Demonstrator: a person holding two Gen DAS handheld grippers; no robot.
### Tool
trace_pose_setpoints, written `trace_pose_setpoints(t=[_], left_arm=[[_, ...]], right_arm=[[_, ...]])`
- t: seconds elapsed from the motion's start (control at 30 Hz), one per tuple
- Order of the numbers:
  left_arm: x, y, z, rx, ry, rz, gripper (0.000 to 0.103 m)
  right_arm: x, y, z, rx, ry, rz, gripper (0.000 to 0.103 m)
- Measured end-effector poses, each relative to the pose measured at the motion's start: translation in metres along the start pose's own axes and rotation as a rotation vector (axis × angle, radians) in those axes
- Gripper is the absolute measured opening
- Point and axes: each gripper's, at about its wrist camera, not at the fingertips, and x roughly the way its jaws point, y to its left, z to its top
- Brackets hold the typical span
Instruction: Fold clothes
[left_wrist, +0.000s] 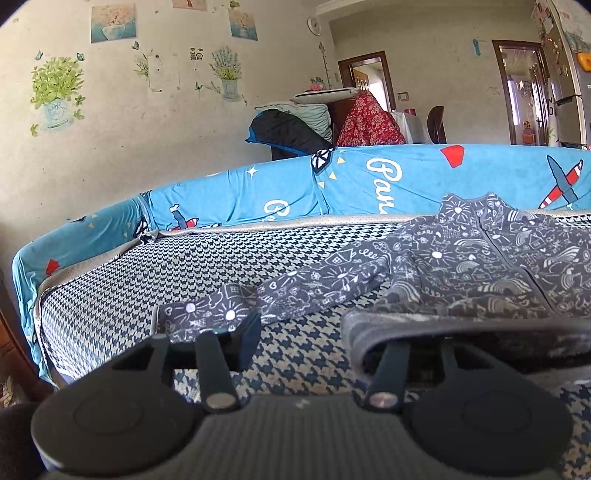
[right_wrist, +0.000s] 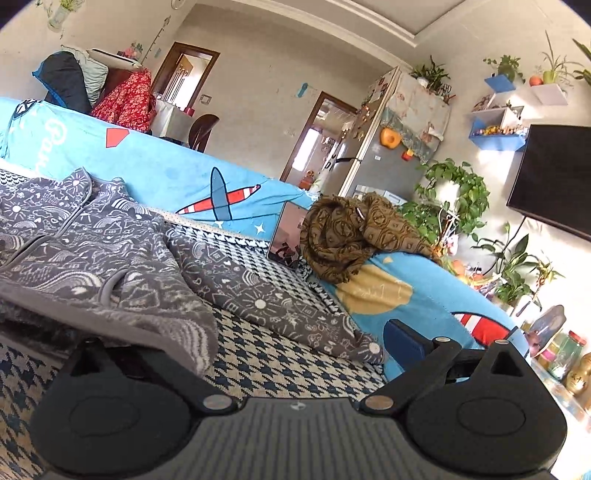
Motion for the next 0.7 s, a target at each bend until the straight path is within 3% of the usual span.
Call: trace_pose_setpoints(t=[0.2,0.27,0.33,0.47,0.7], left_arm=[[0.013,-0.014,-0.012,0.073,0.109,-0.028,0.055],[0.013,-0.018,-0.016,0.102,0.130,-0.020,0.083],[0.012,-0.021,-0.019,0.121,0.143,-0.021,0.092],[0.009,-0.023,-0.024,0.135,0.183,-0.058,0.099],[-0.007,-0.025,-0.030,0.144,0.201,-0.075,0.103]], right_arm=[[0.014,0.022,-0.011,-0.135,0.094,0.053,0.100],[0.015,0.031,-0.015,-0.187,0.115,0.089,0.100],[0.014,0.039,-0.018,-0.237,0.135,0.133,0.101],[0.003,0.045,-0.025,-0.281,0.144,0.199,0.101],[-0.017,0.036,-0.030,-0.237,0.241,0.361,0.101]])
